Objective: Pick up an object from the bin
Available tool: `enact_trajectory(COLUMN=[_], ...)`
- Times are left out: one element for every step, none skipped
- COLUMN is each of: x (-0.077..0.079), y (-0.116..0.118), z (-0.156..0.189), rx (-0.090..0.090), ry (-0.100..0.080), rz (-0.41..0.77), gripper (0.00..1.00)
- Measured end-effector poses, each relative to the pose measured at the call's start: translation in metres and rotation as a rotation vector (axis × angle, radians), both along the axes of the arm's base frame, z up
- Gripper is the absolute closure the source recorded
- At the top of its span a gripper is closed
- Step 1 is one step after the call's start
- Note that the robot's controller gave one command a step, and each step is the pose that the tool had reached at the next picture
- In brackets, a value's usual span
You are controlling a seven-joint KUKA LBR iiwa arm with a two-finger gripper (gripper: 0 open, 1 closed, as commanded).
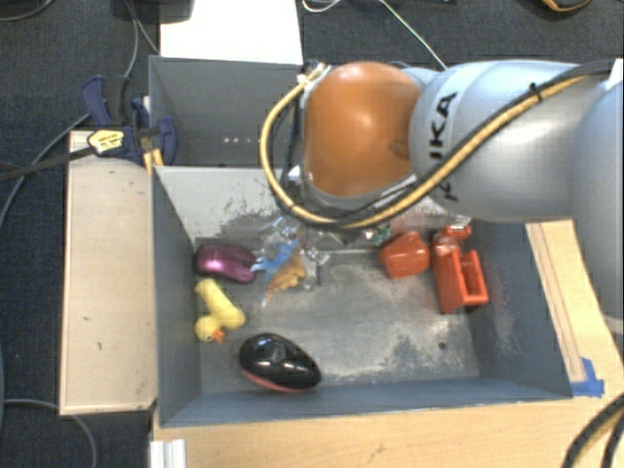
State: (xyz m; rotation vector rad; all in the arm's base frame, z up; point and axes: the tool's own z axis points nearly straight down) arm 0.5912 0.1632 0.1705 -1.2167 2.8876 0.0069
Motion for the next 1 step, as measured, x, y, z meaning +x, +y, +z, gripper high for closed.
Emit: enact_trajectory(x=[-0.0002], y=[0.0], z=[0.0082], rx=[0.0], ry=[0.001], rz=[-0.001], gripper=[1.0])
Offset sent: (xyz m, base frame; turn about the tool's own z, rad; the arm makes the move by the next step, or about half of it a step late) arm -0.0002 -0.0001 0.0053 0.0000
